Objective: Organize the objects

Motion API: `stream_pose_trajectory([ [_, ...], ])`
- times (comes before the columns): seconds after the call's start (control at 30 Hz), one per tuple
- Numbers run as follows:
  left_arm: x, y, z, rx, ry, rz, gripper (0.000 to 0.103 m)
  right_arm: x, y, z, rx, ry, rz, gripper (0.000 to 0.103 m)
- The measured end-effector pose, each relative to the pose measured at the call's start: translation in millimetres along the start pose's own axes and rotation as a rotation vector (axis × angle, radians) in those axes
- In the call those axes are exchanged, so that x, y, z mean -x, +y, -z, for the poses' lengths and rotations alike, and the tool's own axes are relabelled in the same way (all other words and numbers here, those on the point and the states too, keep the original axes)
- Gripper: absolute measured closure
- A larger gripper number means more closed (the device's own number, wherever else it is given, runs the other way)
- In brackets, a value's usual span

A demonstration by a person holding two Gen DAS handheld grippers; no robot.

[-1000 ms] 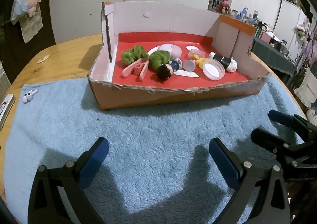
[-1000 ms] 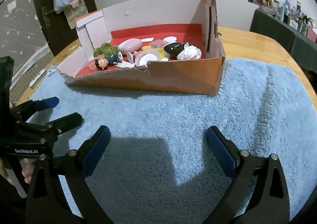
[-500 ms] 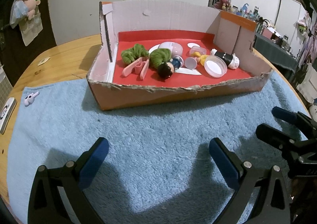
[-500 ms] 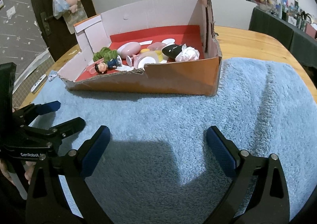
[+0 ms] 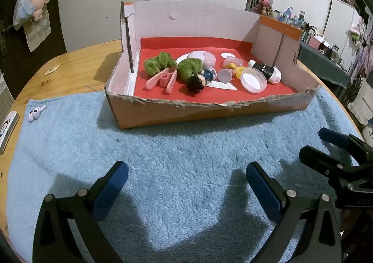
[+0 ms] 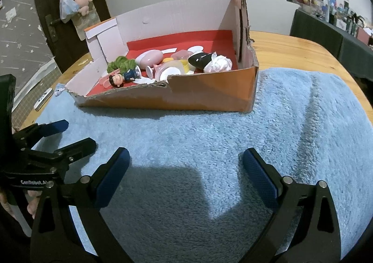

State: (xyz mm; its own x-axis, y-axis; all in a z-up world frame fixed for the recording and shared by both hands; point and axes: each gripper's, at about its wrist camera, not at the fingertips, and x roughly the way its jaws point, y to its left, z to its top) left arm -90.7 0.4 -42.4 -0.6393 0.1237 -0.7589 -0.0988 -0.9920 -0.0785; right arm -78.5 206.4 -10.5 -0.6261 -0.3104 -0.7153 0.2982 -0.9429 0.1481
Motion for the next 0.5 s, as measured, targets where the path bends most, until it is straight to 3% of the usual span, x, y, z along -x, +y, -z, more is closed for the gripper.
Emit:
stream_pose_trajectory([
  [0.5,3.0,5.3,0.1,0.027,-0.015,0.021,0.000,-0.8,1.6,0.2,0.010,0.005,0.011,0.004],
])
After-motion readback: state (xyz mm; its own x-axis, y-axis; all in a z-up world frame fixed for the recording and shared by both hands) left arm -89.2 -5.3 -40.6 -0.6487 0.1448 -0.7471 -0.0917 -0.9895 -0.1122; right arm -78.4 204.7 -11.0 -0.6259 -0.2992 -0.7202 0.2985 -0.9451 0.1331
